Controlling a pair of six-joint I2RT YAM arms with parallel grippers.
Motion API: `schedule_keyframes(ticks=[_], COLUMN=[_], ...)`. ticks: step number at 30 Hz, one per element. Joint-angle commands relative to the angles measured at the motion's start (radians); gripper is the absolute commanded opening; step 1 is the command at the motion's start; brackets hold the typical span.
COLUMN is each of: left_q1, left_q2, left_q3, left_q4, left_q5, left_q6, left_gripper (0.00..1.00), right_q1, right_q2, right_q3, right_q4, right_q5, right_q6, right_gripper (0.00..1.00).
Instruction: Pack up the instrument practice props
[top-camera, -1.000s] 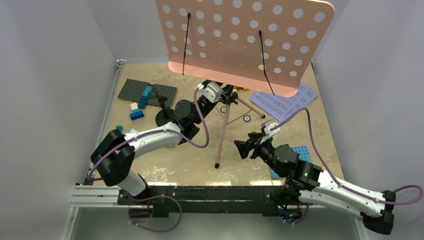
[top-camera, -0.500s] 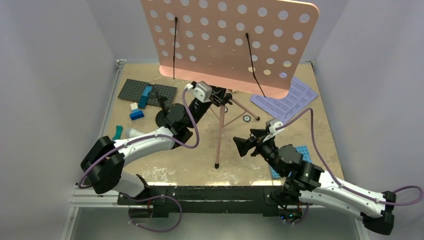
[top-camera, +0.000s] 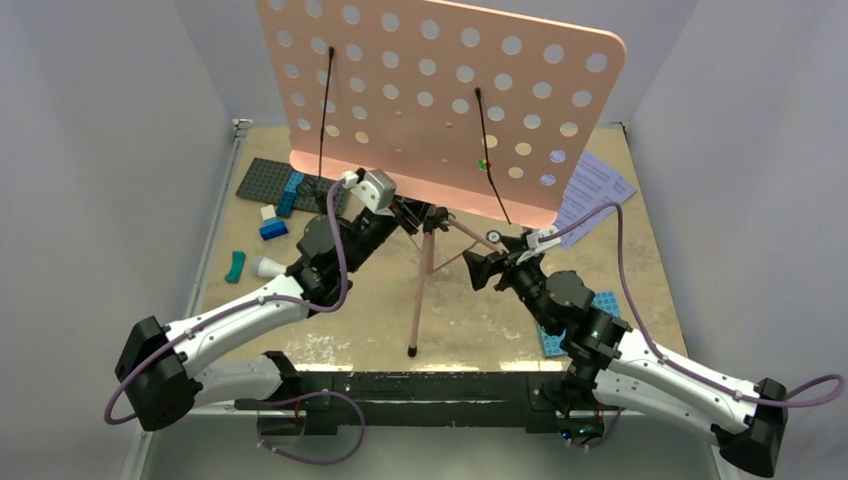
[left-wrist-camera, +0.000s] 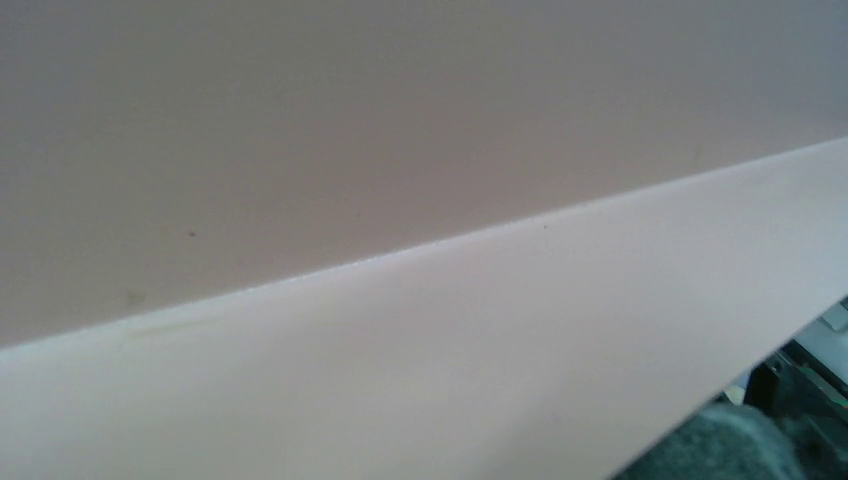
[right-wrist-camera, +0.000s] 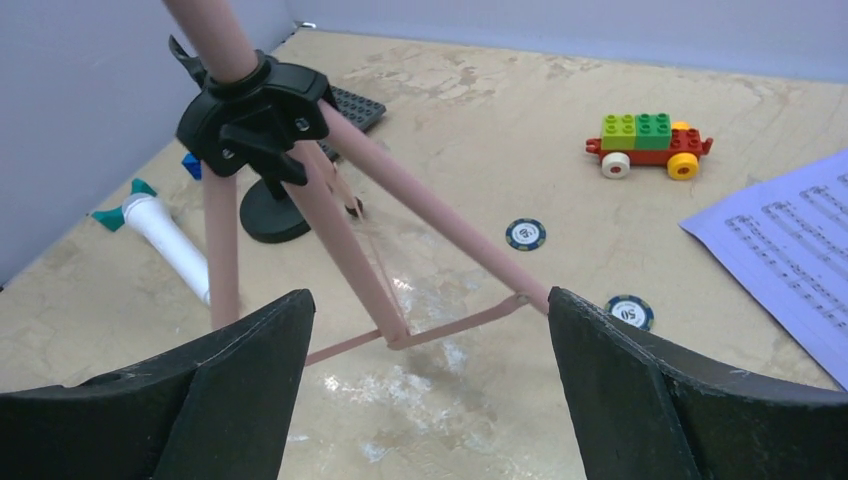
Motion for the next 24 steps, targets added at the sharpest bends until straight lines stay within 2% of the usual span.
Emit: schedule_keyframes(ticks=[1,11,16,19,24], left_q1=[-0.006,-0.007,-0.006,-0.006,-0.006], left_q2=[-0.087,-0.121,-0.124,-0.127,-0.14], left_q3=[-0.041,-0.033,-0.018,-0.022,-0.039], left_q4=[-0.021,-0.004,0.033,0.055,0.068], left_q5=[0.04,0.042,0.08,0.088,0.089], left_q6=[-0.092,-0.156,-0.215,-0.243,-0.243], left_gripper=[0.0,0.0,0.0,0.0,0.0], right_q1=[-0.025,-0.027,-0.034,-0.054,-0.065], right_q2=[0.032,0.22,0.342,0.396,0.457], right_q3=[0.041,0.065,0.126,0.137,0.177], right_q4=[0.101,0.226,0.268,0.329,0.347], right_q5=[-0.105,-0.172,-0.064,-0.106,-0.146], right_q6=[-0.047,-0.098,-0.146,-0.154,-0.154], right_gripper=[0.91,0.9,0.88,0.83,0.66])
